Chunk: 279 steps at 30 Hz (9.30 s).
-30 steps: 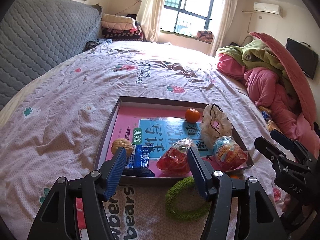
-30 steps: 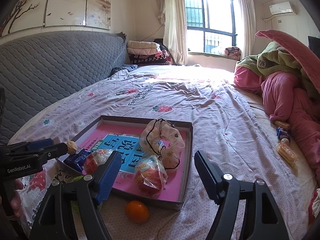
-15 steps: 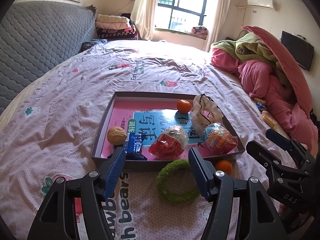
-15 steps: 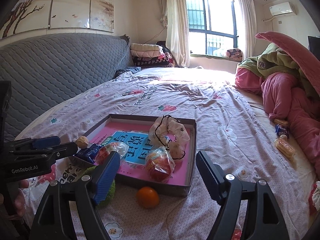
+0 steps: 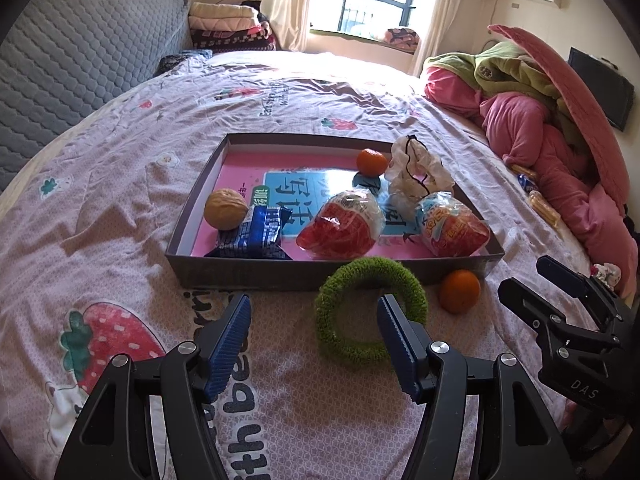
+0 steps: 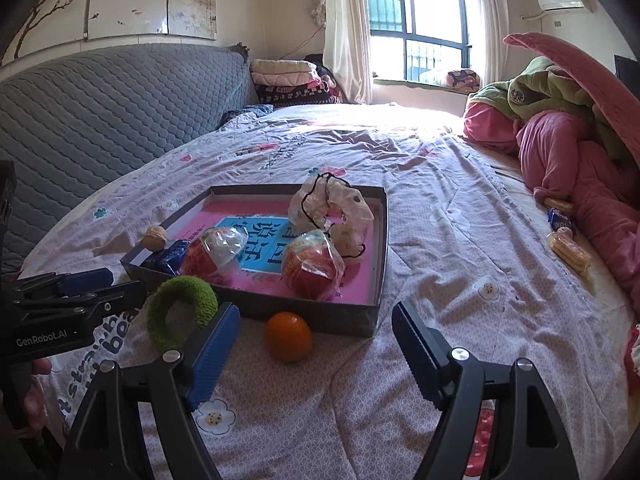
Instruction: Organize objects
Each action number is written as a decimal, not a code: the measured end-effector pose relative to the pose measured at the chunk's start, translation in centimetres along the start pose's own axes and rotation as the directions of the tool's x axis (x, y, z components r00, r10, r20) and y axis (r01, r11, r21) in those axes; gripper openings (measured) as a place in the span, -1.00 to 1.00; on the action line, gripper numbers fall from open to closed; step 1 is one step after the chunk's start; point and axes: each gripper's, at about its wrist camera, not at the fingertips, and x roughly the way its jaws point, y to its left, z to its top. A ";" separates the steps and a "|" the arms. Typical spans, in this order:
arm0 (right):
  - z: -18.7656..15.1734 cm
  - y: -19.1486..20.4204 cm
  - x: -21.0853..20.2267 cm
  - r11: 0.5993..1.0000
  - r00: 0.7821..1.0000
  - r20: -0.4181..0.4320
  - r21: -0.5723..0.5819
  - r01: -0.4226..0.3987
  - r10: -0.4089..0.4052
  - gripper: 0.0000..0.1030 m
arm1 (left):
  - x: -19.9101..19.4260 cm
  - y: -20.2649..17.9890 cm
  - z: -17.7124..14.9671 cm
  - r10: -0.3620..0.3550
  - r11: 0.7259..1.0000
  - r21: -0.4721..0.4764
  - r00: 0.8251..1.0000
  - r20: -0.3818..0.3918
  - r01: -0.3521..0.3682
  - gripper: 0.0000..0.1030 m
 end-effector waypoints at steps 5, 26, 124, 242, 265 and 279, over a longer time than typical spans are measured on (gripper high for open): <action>-0.7 -0.2 1.4 1.000 0.999 -0.047 0.010 0.007 -0.007 0.51 | 1.3 -0.1 -0.7 0.008 1.000 0.002 1.000 -0.026 -0.008 0.30; -1.7 1.1 4.8 1.000 0.995 -0.102 0.000 0.022 -0.022 0.41 | 4.1 0.4 -0.4 -0.018 1.000 -0.015 0.999 -0.035 0.017 0.08; 3.2 6.1 7.3 0.974 0.996 -0.053 -0.210 -0.087 0.077 -0.31 | 4.2 2.8 6.9 0.023 1.000 0.009 0.997 0.074 -0.024 -0.69; 6.4 3.3 2.4 0.999 0.996 0.081 -0.042 -0.029 0.032 0.46 | -0.7 1.3 6.0 0.080 0.995 -0.071 0.987 0.142 -0.070 0.45; 5.4 4.6 -3.3 0.999 0.979 0.204 -0.034 0.039 -0.031 0.75 | -5.8 0.4 4.0 0.121 0.992 -0.065 0.971 0.206 -0.110 0.55; 3.4 5.1 -3.2 1.000 0.988 0.153 -0.007 0.031 -0.029 0.75 | -4.3 0.9 1.9 0.146 0.989 -0.054 0.978 0.151 -0.139 0.55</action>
